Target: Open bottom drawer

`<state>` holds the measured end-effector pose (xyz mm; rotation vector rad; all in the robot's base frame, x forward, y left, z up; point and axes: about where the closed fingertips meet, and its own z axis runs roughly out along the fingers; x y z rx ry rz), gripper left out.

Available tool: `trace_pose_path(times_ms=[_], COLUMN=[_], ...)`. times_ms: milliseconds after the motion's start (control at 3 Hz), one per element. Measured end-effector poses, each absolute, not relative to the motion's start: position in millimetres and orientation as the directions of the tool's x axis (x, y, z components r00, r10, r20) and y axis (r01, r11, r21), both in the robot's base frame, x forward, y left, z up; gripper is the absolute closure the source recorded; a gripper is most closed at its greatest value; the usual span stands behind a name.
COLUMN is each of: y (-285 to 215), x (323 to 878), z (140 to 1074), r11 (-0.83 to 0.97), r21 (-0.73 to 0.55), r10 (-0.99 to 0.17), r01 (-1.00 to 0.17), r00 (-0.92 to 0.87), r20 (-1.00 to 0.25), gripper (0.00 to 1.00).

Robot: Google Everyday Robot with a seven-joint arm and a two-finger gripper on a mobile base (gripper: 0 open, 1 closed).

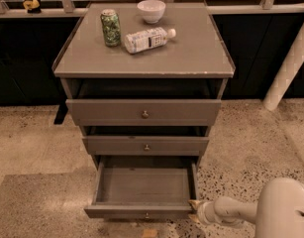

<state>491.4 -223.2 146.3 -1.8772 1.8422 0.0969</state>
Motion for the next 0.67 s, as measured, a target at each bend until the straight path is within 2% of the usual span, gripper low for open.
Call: trace_pose_path(times_ms=[667], y=[-226.9], x=[482.1], z=[146.6], r11=[0.049], r21=[-0.297], r10=[-0.916], r01=[-0.954], r00=[0.076], r20=[-0.395], gripper=[1.00])
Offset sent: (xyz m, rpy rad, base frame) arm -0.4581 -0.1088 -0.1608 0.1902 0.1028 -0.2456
